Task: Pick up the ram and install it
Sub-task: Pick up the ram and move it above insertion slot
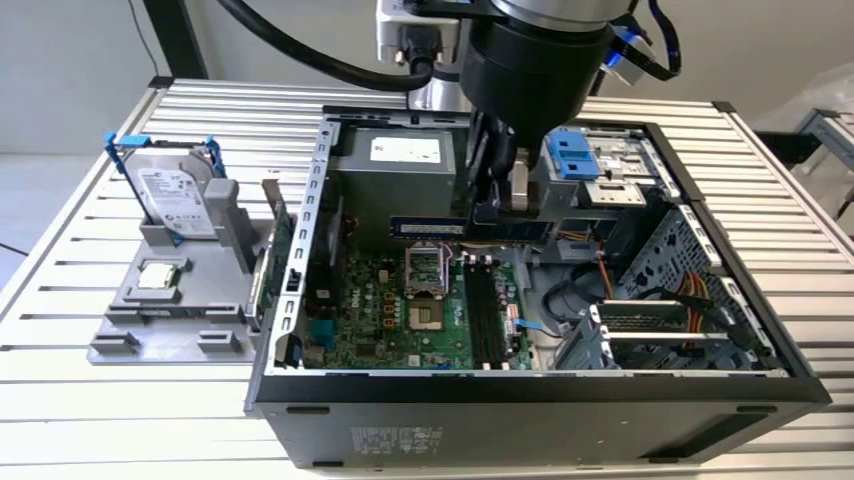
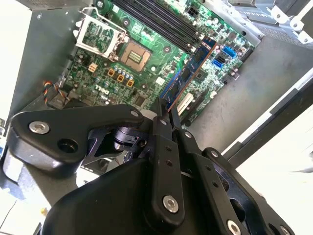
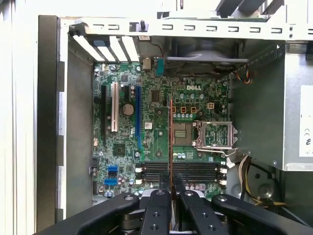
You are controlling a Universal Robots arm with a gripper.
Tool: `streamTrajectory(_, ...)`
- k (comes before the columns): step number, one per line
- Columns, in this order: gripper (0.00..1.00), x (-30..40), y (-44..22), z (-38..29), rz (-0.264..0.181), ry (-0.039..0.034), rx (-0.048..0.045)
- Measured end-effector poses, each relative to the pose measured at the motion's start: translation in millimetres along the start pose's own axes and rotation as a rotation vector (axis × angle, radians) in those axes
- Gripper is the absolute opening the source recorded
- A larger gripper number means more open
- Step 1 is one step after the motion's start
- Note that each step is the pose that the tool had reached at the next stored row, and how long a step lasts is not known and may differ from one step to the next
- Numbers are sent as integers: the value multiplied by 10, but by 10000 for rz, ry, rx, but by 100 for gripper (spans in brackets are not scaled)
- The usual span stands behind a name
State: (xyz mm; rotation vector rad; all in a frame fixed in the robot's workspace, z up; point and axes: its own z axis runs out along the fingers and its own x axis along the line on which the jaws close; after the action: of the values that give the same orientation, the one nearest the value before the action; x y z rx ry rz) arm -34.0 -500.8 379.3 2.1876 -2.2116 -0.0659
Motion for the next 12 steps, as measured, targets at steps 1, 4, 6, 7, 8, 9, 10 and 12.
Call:
streamTrajectory(1,0,0,-10,0,0,0,0)
streamTrajectory(4,0,0,-27,-2,0,0,0)
streamTrajectory(6,0,0,-39,-2,0,1,0)
streamTrajectory(7,0,0,-48,-3,0,0,0)
streamTrajectory(8,0,-1,-61,-3,0,0,0)
streamTrajectory(9,0,-1,-75,-4,2,1,0)
streamTrajectory(10,0,-2,-87,-5,10,0,0)
streamTrajectory(12,0,-6,-107,-5,64,-3,1)
